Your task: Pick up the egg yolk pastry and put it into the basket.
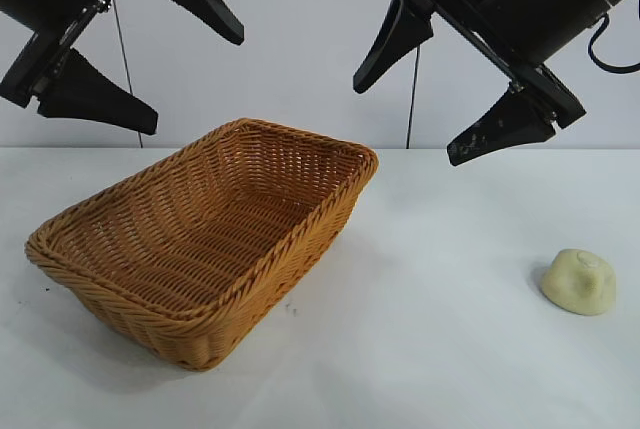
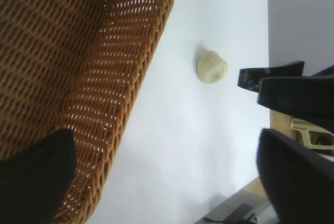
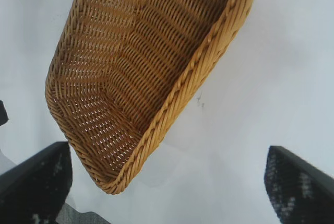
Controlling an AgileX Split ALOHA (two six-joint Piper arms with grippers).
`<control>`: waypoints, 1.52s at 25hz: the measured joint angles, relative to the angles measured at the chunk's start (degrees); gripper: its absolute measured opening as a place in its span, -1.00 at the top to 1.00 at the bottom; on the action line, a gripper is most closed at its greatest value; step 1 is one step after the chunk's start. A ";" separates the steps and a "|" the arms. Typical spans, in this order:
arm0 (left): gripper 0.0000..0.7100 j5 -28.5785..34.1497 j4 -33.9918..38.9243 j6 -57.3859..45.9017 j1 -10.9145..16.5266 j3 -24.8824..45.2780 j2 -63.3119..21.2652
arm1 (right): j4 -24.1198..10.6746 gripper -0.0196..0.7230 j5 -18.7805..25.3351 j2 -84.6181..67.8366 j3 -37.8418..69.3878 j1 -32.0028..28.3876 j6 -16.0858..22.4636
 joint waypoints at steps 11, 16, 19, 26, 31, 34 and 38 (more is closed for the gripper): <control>-0.94 0.00 0.00 0.00 0.00 0.00 0.00 | 0.00 -0.92 0.00 0.00 0.00 0.00 0.05; -0.94 -0.26 -0.02 -0.06 0.00 0.00 0.00 | 0.00 -0.92 0.00 0.00 0.00 0.00 0.05; -0.94 0.33 -0.01 -0.06 0.00 0.00 -0.13 | 0.00 -0.92 0.00 0.00 0.00 0.00 0.05; -0.94 1.37 3.21 -6.29 0.00 2.42 -6.37 | 0.00 -0.92 0.00 0.00 0.00 0.00 0.05; -0.94 1.37 7.23 -14.65 0.00 7.85 -11.70 | 0.00 -0.92 0.00 0.00 0.00 0.00 0.05; -0.94 0.37 9.04 -19.77 0.00 12.28 -15.03 | 0.00 -0.92 0.00 0.00 0.00 0.00 0.05; -0.94 -0.83 9.78 -25.67 0.00 16.55 -18.59 | 0.00 -0.92 0.00 0.00 0.00 0.00 0.05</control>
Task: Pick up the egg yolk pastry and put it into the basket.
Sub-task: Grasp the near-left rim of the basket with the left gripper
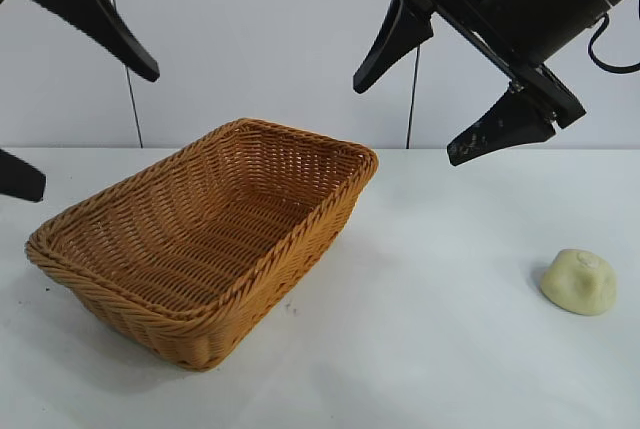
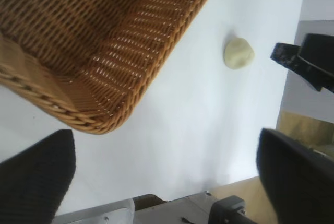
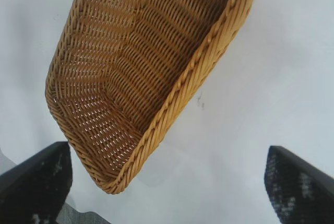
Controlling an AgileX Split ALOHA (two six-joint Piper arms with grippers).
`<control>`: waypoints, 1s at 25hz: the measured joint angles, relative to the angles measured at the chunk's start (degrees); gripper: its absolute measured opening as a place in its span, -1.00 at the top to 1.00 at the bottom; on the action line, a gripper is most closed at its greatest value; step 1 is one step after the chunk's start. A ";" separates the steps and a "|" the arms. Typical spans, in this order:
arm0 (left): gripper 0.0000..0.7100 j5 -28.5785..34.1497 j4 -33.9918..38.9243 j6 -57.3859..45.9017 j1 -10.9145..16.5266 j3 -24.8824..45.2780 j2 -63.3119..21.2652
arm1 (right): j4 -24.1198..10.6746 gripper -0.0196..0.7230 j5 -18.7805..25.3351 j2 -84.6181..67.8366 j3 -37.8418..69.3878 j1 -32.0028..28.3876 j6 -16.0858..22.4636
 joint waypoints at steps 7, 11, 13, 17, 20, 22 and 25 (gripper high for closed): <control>-0.94 -1.18 1.62 -5.91 -2.23 1.14 -0.99 | 0.00 -0.92 0.00 0.00 0.00 0.00 0.00; -0.94 -3.32 9.86 -16.28 -6.91 1.14 -0.99 | 0.00 -0.92 0.00 0.00 0.00 0.00 0.00; -0.94 -4.64 16.98 -24.89 -8.90 1.14 -0.99 | 0.00 -0.92 0.00 0.00 0.00 0.00 0.00; -0.94 -4.77 31.32 -43.47 -11.43 1.14 -0.99 | 0.00 -0.92 0.00 0.00 0.00 0.00 0.00; -0.94 -4.94 35.10 -52.24 -12.48 1.14 -0.99 | 0.00 -0.92 0.00 0.00 0.00 0.00 0.00; -0.94 -5.60 36.24 -55.09 -12.63 1.14 -0.94 | 0.00 -0.92 0.00 0.00 0.00 0.00 0.00; -0.94 -6.09 37.66 -57.01 -12.64 1.14 0.24 | 0.00 -0.92 -0.05 0.00 0.00 0.00 0.00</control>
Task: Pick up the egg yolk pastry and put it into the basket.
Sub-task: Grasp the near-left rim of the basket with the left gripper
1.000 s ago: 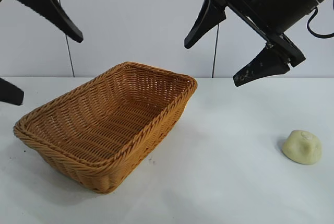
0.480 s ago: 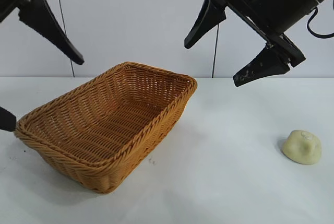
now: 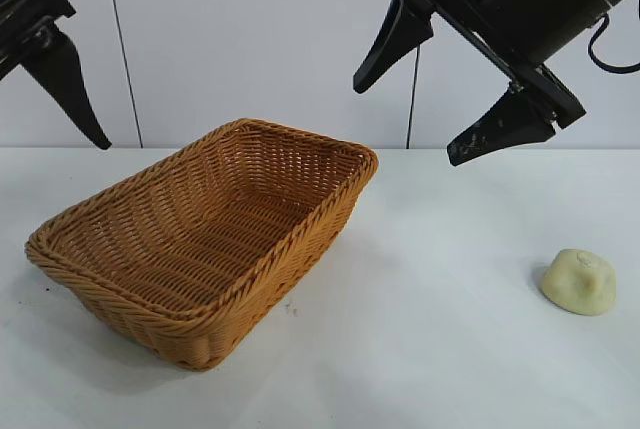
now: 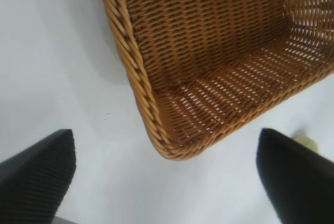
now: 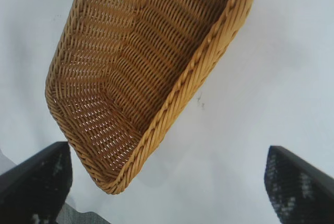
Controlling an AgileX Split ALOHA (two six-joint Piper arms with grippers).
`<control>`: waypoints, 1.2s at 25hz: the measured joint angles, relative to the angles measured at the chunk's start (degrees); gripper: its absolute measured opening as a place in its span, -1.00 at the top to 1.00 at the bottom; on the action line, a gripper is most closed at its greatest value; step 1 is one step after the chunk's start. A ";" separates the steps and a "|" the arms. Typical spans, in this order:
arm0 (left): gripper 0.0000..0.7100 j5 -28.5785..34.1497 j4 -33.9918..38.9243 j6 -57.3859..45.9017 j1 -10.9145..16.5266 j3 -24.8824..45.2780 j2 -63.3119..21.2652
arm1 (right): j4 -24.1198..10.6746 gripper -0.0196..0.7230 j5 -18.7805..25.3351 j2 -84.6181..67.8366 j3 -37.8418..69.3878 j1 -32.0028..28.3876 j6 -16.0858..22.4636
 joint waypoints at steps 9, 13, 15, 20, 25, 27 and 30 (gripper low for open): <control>-0.94 -0.53 -0.19 -2.54 0.00 -3.12 10.54 | 0.00 -0.92 0.00 0.00 0.00 0.00 0.00; -0.94 -2.08 -0.25 -5.89 0.00 -4.11 14.66 | 0.00 -0.92 0.00 0.00 0.00 0.00 0.05; -0.94 -2.10 -0.31 -6.87 -0.19 -4.11 16.34 | 0.00 -0.92 0.00 0.00 0.00 0.00 0.05; -0.94 -6.59 -0.31 -7.20 -1.94 -4.11 20.12 | 0.00 -0.92 0.00 0.00 0.00 0.00 0.16; -0.94 -8.87 -0.22 -7.92 -2.22 -4.11 24.31 | 0.00 -0.92 0.00 0.00 0.00 0.00 0.16; -0.94 -9.18 -0.11 -8.04 -2.22 -4.11 25.95 | 0.00 -0.92 0.00 0.00 0.00 0.00 0.16; -0.94 -10.95 0.01 -8.08 -2.03 -4.11 28.49 | 0.00 -0.92 0.00 0.00 0.00 0.00 0.16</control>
